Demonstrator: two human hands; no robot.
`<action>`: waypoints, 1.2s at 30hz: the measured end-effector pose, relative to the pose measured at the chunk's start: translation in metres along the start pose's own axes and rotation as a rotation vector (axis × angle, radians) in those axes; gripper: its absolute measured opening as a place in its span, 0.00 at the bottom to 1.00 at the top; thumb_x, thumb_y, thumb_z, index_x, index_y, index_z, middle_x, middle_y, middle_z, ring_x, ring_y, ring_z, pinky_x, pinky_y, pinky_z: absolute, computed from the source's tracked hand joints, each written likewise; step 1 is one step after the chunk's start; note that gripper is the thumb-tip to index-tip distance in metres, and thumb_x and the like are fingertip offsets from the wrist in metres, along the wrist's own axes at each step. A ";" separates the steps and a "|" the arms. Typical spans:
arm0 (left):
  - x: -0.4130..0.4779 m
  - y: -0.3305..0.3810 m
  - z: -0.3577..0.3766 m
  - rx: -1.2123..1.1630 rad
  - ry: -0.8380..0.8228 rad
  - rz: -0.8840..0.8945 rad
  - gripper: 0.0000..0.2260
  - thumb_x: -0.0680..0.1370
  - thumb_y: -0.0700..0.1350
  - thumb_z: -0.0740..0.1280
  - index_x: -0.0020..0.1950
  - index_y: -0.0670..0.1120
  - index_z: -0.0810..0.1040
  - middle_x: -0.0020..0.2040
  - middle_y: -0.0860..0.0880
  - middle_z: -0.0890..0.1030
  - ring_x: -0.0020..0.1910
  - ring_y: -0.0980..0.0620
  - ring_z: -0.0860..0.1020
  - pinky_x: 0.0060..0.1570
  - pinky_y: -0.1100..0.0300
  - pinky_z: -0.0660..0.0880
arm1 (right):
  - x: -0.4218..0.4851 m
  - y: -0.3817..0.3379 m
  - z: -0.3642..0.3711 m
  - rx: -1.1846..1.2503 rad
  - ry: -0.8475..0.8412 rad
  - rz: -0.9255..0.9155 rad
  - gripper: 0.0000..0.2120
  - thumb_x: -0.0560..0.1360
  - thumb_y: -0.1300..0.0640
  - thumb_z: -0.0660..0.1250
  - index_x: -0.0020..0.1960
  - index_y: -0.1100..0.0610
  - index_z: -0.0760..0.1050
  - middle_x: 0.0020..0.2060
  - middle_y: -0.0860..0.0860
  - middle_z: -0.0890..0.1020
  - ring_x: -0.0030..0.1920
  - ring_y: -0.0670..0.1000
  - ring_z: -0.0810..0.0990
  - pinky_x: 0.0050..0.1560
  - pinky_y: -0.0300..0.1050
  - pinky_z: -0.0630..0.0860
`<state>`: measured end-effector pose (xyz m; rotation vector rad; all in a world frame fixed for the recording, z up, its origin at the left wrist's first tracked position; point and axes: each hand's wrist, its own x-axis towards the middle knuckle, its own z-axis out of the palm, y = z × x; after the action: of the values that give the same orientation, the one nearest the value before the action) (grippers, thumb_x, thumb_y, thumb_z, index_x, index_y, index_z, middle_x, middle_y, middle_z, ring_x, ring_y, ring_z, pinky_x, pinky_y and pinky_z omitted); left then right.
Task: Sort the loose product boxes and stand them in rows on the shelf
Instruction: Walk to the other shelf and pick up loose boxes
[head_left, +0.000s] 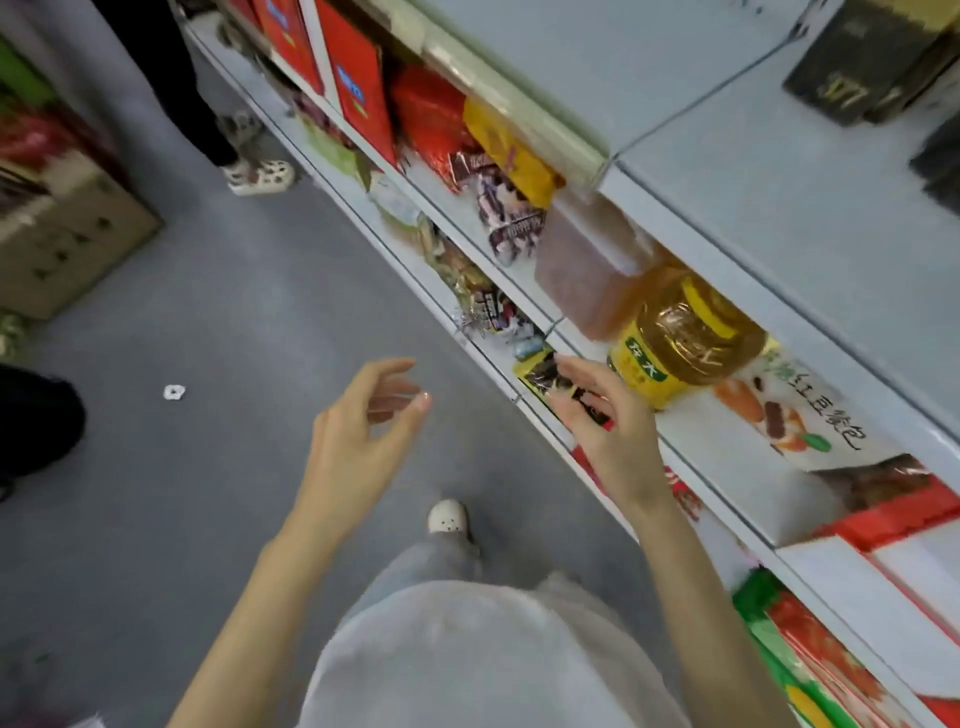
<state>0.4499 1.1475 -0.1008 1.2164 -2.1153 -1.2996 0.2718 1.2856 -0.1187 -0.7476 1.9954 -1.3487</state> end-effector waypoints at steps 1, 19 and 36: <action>0.027 0.003 -0.018 0.005 0.004 0.013 0.11 0.76 0.45 0.69 0.56 0.57 0.75 0.47 0.60 0.82 0.46 0.65 0.79 0.48 0.75 0.70 | 0.021 -0.017 0.010 -0.018 0.008 -0.041 0.16 0.76 0.53 0.69 0.64 0.46 0.76 0.59 0.38 0.79 0.62 0.37 0.74 0.64 0.36 0.70; 0.442 0.051 -0.104 0.079 -0.044 0.191 0.11 0.76 0.50 0.67 0.59 0.57 0.75 0.55 0.59 0.79 0.53 0.64 0.78 0.51 0.79 0.68 | 0.404 -0.152 0.100 0.060 -0.024 -0.060 0.17 0.74 0.53 0.71 0.60 0.42 0.74 0.56 0.41 0.79 0.49 0.39 0.81 0.53 0.38 0.76; 0.742 0.045 -0.157 -0.098 -0.014 0.145 0.11 0.77 0.45 0.68 0.59 0.53 0.75 0.58 0.54 0.77 0.49 0.67 0.77 0.46 0.74 0.71 | 0.694 -0.226 0.187 0.074 0.094 -0.006 0.11 0.75 0.55 0.70 0.56 0.46 0.77 0.51 0.43 0.81 0.46 0.39 0.80 0.48 0.31 0.73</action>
<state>0.1231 0.4626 -0.0701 0.9973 -2.0812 -1.3327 -0.0166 0.5905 -0.0808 -0.6683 2.0048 -1.4769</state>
